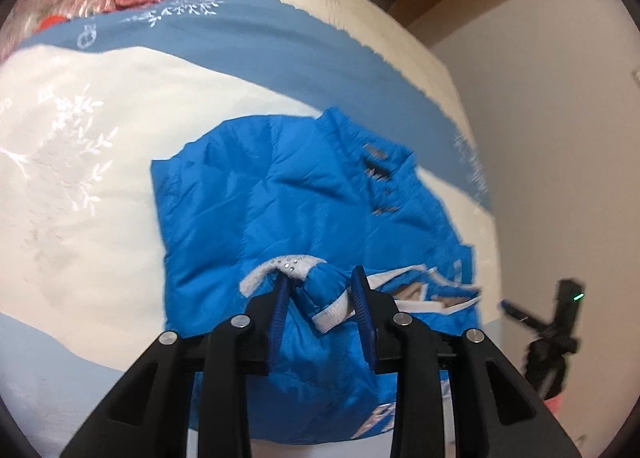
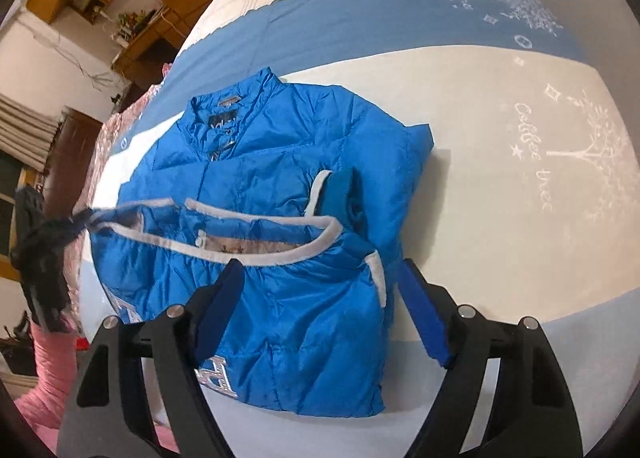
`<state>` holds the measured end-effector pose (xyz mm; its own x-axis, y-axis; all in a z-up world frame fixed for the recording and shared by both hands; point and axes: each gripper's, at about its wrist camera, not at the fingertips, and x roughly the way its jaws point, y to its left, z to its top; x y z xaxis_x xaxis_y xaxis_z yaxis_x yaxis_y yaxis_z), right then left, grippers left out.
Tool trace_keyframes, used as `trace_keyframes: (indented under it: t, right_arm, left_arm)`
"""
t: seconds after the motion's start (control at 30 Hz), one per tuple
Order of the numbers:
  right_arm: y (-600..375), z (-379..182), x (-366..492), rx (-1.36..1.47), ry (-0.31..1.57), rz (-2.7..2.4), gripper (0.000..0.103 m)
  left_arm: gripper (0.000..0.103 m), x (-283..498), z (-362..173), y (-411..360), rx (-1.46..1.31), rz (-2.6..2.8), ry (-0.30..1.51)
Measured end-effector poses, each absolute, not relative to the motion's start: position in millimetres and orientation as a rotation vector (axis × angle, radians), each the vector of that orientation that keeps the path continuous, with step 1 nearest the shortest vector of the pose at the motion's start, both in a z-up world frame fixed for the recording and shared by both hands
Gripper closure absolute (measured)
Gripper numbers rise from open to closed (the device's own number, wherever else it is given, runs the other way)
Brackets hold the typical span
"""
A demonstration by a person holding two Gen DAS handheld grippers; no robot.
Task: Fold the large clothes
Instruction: 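Lift the hem and fold it toward the collar with both grippers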
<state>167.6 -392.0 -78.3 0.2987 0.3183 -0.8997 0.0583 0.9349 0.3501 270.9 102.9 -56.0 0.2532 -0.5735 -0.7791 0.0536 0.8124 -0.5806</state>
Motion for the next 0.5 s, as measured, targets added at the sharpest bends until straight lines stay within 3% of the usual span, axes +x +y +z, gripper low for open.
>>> trace_keyframes:
  t: [0.27,0.5]
  right_arm:
    - [-378.7,-80.8,176.2,0.295,1.27,0.201,0.026]
    - [-357.4,-88.6,186.9,0.189,1.29,0.218,0.023]
  left_arm:
    - [0.07,270.7,-18.0,135.8,-0.359,-0.287,1.111]
    - [0.062,267.8,-59.5,88.7,-0.161,-0.365,1.212]
